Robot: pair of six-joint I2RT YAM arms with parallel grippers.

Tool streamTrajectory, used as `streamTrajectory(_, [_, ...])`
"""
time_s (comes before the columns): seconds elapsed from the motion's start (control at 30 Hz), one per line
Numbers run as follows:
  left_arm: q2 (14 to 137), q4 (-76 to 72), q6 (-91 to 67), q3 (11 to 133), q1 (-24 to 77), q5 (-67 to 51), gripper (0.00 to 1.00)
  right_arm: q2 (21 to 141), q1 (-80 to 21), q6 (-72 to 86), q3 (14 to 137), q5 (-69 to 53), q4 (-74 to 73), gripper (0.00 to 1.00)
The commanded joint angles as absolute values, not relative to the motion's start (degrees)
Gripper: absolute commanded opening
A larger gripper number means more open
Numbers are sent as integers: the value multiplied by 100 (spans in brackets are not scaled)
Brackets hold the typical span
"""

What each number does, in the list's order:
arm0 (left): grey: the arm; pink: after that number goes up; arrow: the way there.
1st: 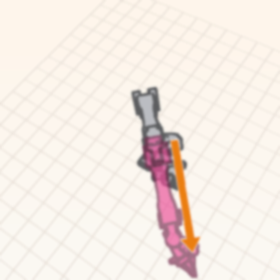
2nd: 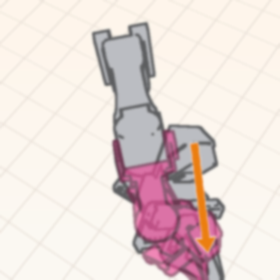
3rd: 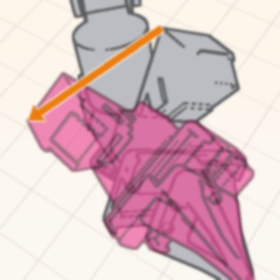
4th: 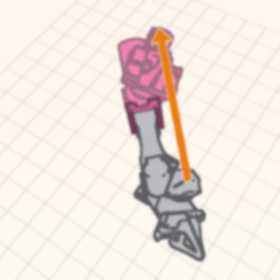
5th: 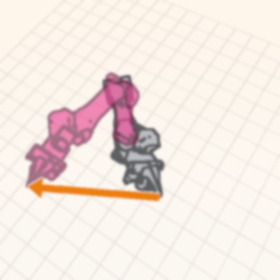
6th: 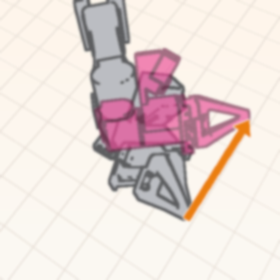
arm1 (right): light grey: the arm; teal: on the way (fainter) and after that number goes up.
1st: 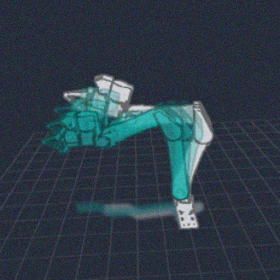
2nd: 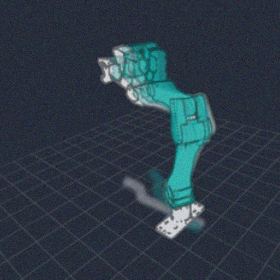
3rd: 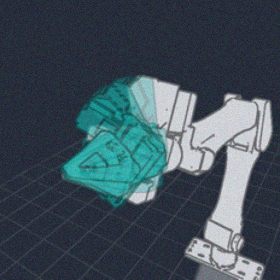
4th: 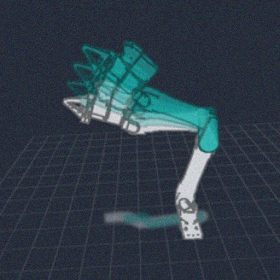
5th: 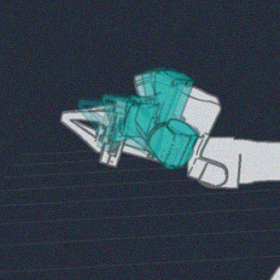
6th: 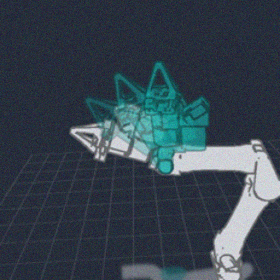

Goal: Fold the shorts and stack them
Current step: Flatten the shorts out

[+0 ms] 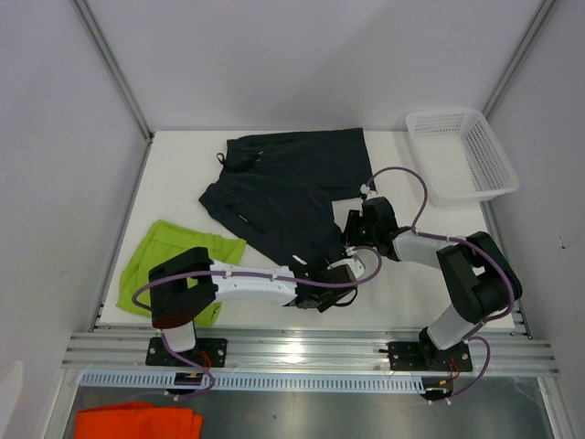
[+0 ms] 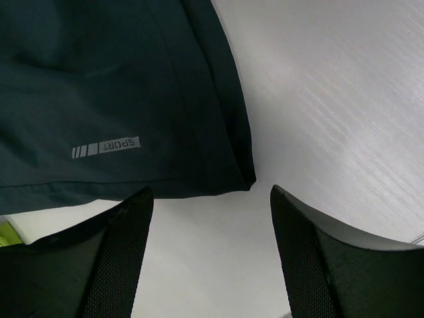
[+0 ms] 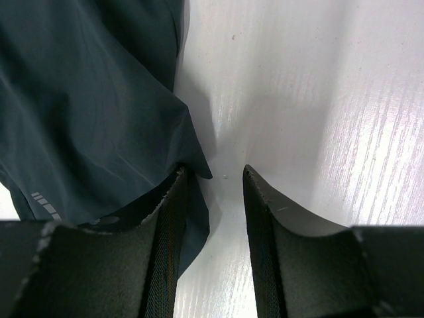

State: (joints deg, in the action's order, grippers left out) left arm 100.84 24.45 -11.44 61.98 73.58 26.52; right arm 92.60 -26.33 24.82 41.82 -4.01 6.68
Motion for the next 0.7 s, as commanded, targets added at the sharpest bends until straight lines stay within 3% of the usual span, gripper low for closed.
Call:
streamTrajectory(0.0, [10177, 2198, -879, 6451, 7348, 2971, 73, 9316, -2602, 2505, 4087, -466, 712, 42])
streamTrajectory(0.17, [10441, 2127, -853, 6548, 7348, 2700, 66, 9308, -2566, 2505, 4078, -483, 721, 42])
streamTrajectory(0.27, [10634, 2135, -888, 6600, 7339, 2575, 52, 9290, -2540, 2505, 4061, -492, 738, 42])
streamTrajectory(0.47, [10951, 2522, -1019, 6812, 7269, 2558, 12, 9194, -2479, 2531, 3982, -562, 773, 42])
streamTrajectory(0.5, [10942, 2531, -1098, 6794, 7260, 2653, 0, 9176, -2452, 2540, 3964, -580, 791, 42])
streamTrajectory(0.67, [10355, 2549, -1449, 6540, 6892, 2489, 0, 9053, -2294, 2628, 3797, -791, 888, 43])
